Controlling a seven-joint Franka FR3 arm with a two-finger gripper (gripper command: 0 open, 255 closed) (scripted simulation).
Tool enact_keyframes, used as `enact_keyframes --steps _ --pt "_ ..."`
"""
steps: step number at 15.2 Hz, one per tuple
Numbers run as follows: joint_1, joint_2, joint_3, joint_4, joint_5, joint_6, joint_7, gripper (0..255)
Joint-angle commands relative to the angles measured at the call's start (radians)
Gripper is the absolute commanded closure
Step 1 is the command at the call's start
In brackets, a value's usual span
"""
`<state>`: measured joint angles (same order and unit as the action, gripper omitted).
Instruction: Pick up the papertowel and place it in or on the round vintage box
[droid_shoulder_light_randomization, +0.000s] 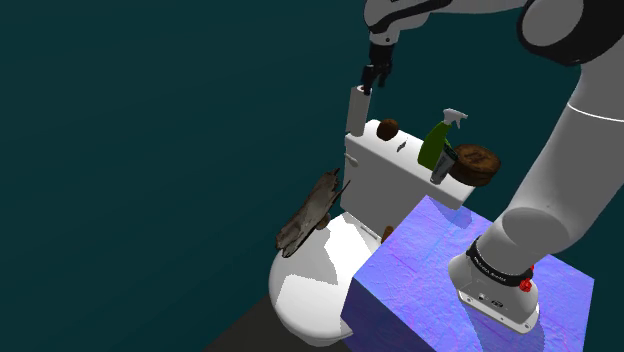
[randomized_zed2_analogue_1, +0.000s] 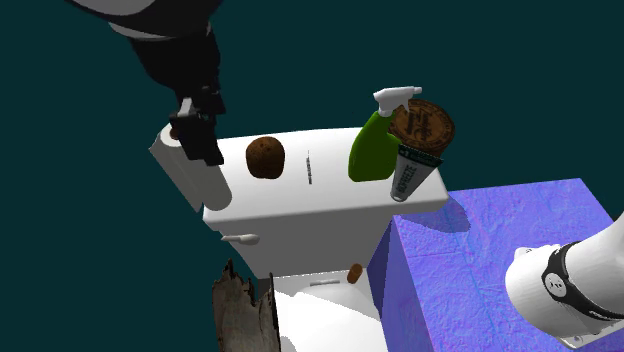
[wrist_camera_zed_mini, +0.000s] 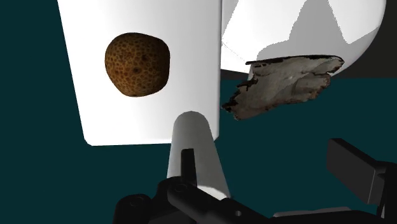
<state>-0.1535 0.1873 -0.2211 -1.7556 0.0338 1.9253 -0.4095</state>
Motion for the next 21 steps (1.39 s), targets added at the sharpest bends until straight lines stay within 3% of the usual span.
enact_keyframes --steps 1,4,12,19,20,21 --pt "-0.018 0.083 -0.006 0.096 0.017 -0.010 -0.027 0" --pt "-0.044 0.189 -0.008 0.223 0.038 -0.028 -0.056 0" --pt "-0.045 0.211 -0.005 0.153 0.045 0.064 -0.061 0" --pt "-0.045 0.211 -0.005 0.153 0.045 0.064 -0.061 0" --pt "-0.045 0.211 -0.005 0.153 0.045 0.064 -0.061 255" --pt "-0.045 0.211 -0.005 0.153 0.045 0.064 -0.061 255"
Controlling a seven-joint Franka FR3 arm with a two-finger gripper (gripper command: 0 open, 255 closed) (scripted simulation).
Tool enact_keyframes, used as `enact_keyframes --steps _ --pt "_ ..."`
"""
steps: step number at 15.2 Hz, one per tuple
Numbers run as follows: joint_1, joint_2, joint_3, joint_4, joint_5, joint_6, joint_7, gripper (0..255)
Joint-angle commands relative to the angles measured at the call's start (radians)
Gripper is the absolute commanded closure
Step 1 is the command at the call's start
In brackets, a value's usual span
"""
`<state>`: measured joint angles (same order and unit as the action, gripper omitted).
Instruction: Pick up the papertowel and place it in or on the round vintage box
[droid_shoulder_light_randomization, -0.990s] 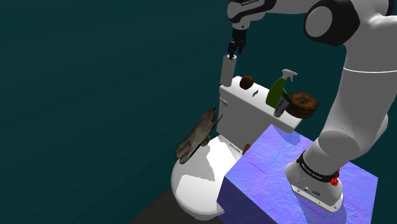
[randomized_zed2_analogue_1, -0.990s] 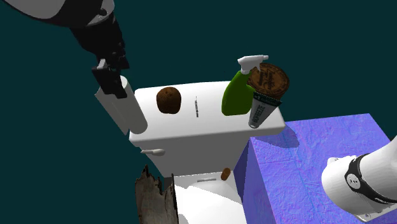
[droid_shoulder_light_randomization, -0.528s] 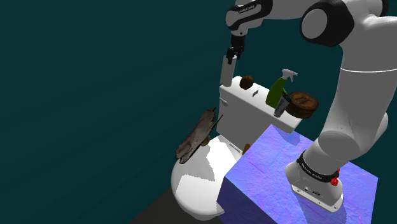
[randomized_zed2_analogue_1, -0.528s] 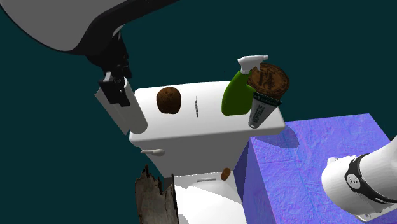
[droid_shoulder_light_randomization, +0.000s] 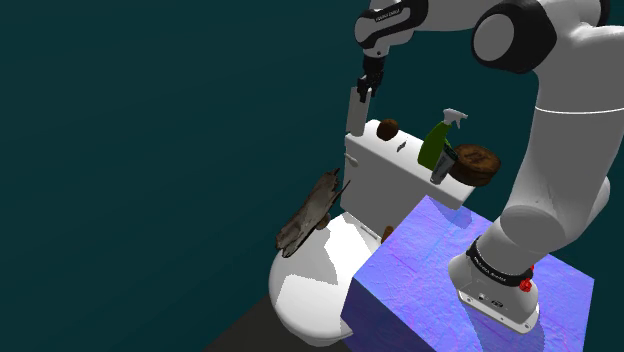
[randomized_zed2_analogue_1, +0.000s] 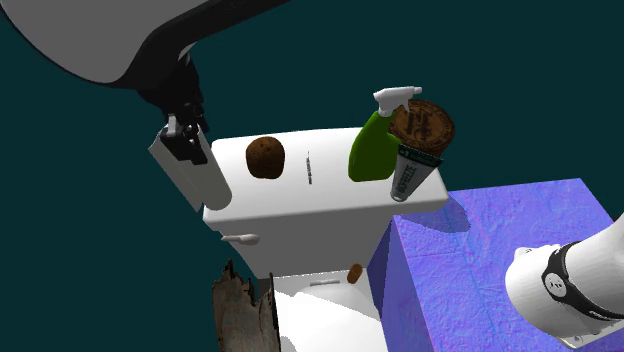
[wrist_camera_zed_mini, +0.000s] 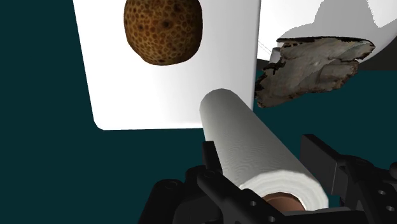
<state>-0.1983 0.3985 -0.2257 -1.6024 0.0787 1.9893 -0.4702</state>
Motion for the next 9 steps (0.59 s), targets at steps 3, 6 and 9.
enact_keyframes --steps 3,6,9 --pt "0.000 0.000 0.000 0.000 0.000 0.000 0.000 255" --pt "0.000 0.000 0.000 -0.001 0.000 0.000 0.000 255" --pt "0.000 -0.004 -0.001 0.008 -0.001 -0.012 0.001 255"
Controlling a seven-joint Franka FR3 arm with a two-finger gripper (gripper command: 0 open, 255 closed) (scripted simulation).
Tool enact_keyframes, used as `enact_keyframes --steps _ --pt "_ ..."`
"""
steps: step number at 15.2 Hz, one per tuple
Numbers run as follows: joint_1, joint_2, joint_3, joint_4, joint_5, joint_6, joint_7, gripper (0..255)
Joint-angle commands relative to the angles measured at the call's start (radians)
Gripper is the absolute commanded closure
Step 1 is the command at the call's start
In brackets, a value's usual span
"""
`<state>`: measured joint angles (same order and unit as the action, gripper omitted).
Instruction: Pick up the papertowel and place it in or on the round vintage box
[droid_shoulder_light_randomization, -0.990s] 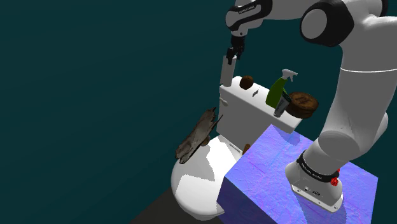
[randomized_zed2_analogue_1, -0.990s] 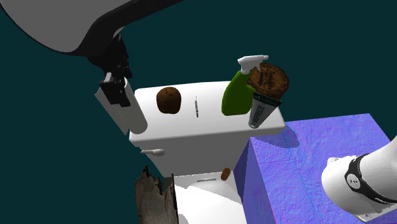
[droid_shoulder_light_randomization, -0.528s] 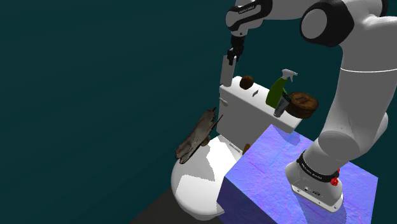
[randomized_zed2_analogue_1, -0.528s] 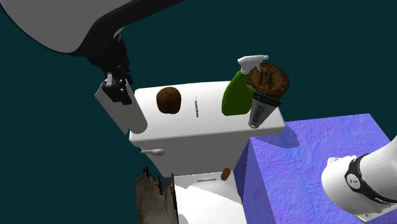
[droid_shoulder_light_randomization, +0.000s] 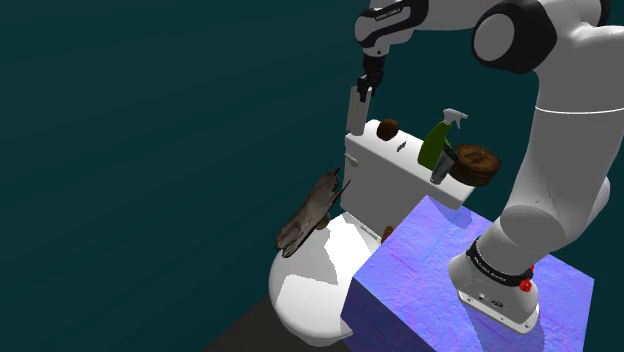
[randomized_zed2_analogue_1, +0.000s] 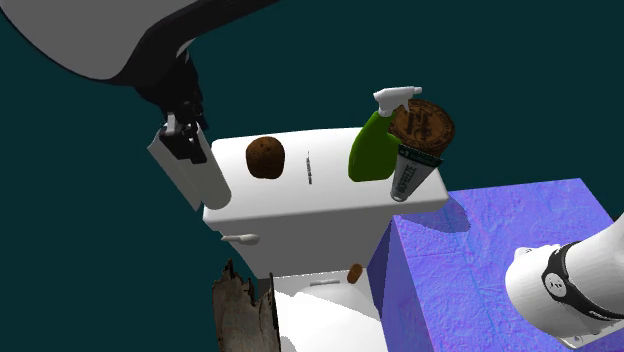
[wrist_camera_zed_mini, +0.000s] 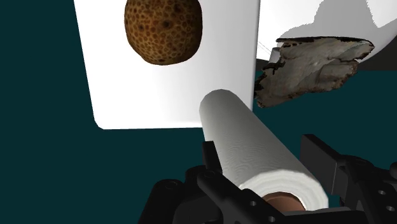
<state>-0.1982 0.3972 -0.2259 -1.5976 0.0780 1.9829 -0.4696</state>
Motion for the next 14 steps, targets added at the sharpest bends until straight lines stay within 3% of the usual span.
enact_keyframes --steps 1,14 --pt "0.000 -0.006 -0.001 0.011 -0.002 -0.017 0.001 255" --pt "-0.003 -0.032 -0.005 0.150 -0.010 -0.180 0.005 255"
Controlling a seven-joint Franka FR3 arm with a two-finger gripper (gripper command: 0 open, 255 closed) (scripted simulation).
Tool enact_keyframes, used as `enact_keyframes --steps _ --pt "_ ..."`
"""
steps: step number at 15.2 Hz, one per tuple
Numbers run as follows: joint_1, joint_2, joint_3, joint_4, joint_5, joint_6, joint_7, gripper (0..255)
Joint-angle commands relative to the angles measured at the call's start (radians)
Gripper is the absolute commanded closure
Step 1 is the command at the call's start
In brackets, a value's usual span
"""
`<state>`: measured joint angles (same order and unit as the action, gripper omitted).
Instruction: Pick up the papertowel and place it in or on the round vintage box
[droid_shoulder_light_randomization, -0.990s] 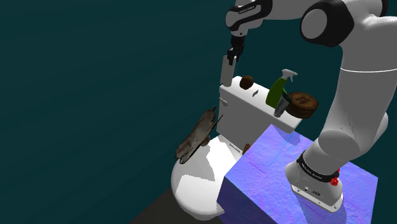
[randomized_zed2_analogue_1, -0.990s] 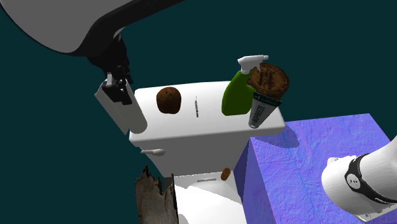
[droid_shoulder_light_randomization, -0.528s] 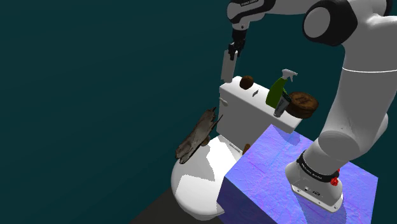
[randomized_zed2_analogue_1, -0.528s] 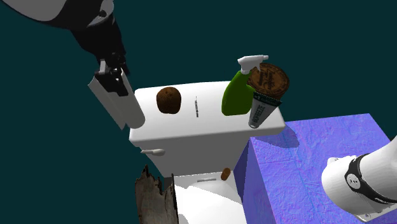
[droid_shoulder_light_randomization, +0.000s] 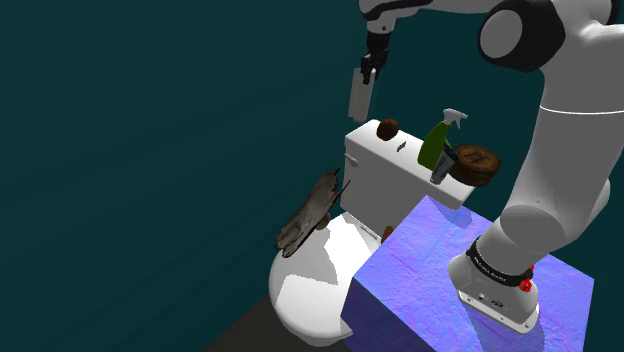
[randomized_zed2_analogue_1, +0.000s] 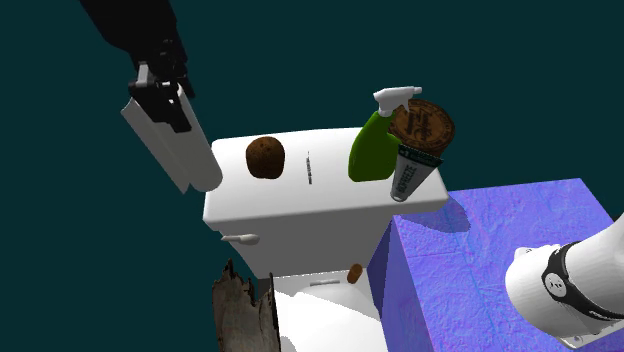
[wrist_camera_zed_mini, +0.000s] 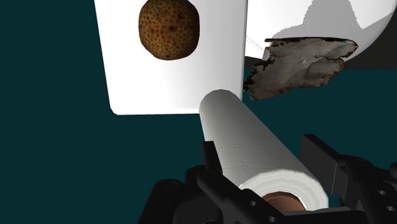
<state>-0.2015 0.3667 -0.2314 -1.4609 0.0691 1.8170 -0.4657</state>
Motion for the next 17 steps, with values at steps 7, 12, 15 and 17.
enact_keyframes --steps 7,12,15,17 --pt "-0.004 0.002 -0.001 0.112 -0.001 -0.110 0.002 255" --pt "-0.010 0.014 -0.002 0.197 0.002 -0.184 0.001 255" --pt "-0.013 -0.024 -0.007 0.171 -0.005 -0.194 -0.008 255" --pt "-0.015 -0.104 -0.017 0.067 -0.021 -0.169 -0.026 255"
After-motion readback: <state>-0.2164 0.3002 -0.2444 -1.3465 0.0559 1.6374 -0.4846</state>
